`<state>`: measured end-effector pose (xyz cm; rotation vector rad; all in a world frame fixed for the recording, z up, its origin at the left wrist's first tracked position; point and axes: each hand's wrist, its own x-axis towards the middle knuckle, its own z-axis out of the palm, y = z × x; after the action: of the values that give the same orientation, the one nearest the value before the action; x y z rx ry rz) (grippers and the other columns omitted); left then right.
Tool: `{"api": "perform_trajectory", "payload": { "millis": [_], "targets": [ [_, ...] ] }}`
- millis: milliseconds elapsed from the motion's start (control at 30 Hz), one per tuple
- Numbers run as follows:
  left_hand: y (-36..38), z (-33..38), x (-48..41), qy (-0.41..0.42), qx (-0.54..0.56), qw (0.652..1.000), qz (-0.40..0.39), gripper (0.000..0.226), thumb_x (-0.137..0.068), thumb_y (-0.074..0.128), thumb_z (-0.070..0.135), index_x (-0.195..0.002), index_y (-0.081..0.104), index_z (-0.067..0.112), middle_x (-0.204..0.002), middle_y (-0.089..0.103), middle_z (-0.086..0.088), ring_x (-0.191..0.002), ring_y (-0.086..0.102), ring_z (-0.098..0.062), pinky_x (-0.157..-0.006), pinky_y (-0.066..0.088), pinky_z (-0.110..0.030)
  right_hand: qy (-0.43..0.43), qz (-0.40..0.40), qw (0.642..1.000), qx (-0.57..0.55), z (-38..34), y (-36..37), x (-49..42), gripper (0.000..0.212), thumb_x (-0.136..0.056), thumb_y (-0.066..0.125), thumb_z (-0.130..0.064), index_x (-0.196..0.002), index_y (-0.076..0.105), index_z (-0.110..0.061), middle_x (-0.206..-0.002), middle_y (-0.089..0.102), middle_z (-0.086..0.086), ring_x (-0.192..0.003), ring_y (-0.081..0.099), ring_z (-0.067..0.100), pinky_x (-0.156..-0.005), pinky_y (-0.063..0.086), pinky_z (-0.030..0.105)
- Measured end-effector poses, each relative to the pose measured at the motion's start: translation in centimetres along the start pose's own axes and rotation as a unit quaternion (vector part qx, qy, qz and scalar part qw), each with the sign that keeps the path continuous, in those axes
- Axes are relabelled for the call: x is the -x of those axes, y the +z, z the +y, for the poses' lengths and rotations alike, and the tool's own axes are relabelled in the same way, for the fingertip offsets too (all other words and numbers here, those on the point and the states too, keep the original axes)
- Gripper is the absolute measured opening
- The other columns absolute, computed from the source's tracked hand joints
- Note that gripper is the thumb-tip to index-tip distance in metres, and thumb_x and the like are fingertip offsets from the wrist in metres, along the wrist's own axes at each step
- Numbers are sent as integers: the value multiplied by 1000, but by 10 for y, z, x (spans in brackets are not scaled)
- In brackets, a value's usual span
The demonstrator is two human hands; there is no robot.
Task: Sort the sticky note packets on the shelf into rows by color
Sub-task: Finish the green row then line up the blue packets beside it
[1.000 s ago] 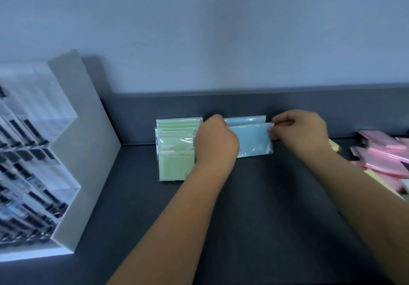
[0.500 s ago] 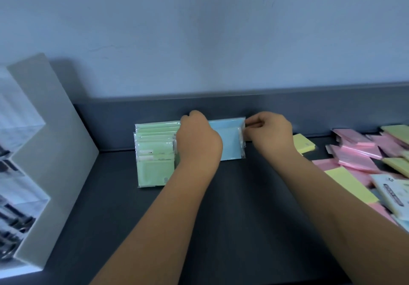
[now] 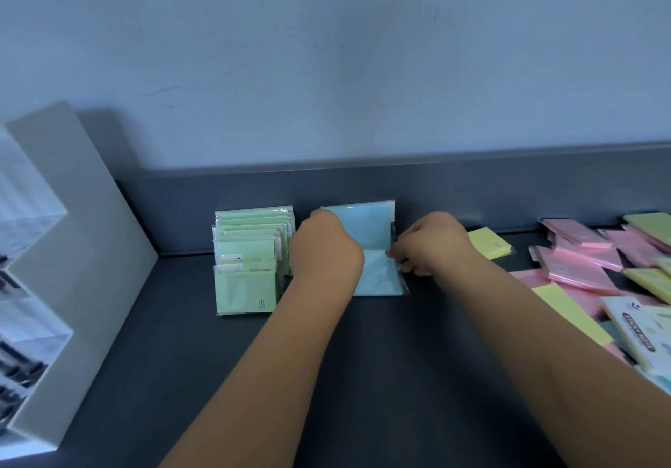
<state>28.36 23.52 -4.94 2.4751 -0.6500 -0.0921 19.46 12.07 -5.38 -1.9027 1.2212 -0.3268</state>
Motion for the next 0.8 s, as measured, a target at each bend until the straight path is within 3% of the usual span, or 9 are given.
{"api": "perform_trajectory", "payload": {
  "millis": [100, 233, 333, 400, 500, 667, 800],
  "targets": [
    [0, 0, 5, -5, 36, 999, 27, 29, -86, 53, -2, -112, 48, 8, -111, 63, -11, -100, 61, -31, -74, 30, -28, 29, -21, 995, -90, 0, -3, 2, 20, -76, 83, -9, -89, 73, 3, -84, 77, 19, -89, 76, 34, -88, 62, 49],
    [1, 0, 10, 5, 124, 989, 78, 34, -84, 48, -5, -114, 52, 11, -112, 60, -6, -85, 48, -22, -58, 27, -24, -7, 17, 984, -178, 2, -8, 1, 14, -78, 80, -2, -76, 72, -13, -88, 77, 16, -86, 76, 28, -88, 62, 46],
    [6, -2, 10, 16, 209, 973, 97, 42, -83, 49, -2, -121, 58, 15, -117, 60, -1, -93, 54, -19, -71, 35, -21, -59, 49, 978, -196, 3, -8, -1, 22, -75, 80, -6, -75, 71, -25, -88, 77, 2, -89, 75, 22, -90, 61, 46],
    [9, -3, 8, 15, 246, 964, 100, 39, -84, 51, 2, -120, 59, 16, -115, 62, -2, -97, 59, -21, -78, 46, -30, -73, 44, 973, -217, 3, -8, -2, 23, -76, 80, -7, -80, 71, -28, -93, 77, 0, -92, 74, 21, -92, 60, 45],
    [7, -3, 7, 2, 246, 965, 87, 36, -86, 55, 9, -122, 57, 16, -114, 63, -1, -98, 61, -22, -82, 52, -37, -65, 27, 968, -240, 1, -10, -5, 24, -78, 79, -5, -87, 70, -26, -99, 76, 4, -95, 74, 22, -95, 60, 45],
    [4, -3, 5, -12, 211, 975, 69, 36, -90, 58, 19, -125, 55, 15, -114, 63, -1, -96, 59, -22, -75, 42, -32, -52, 27, 971, -233, -5, -11, -5, 20, -79, 75, -7, -79, 66, -25, -98, 76, 7, -95, 74, 27, -94, 59, 48],
    [0, -1, 5, -25, 197, 979, 55, 33, -88, 58, 22, -120, 55, 14, -110, 64, -5, -94, 59, -25, -74, 46, -35, -57, 12, 975, -216, -10, -11, -1, 11, -78, 73, -10, -79, 68, -21, -95, 76, 10, -95, 74, 27, -94, 59, 51]
  ]
}}
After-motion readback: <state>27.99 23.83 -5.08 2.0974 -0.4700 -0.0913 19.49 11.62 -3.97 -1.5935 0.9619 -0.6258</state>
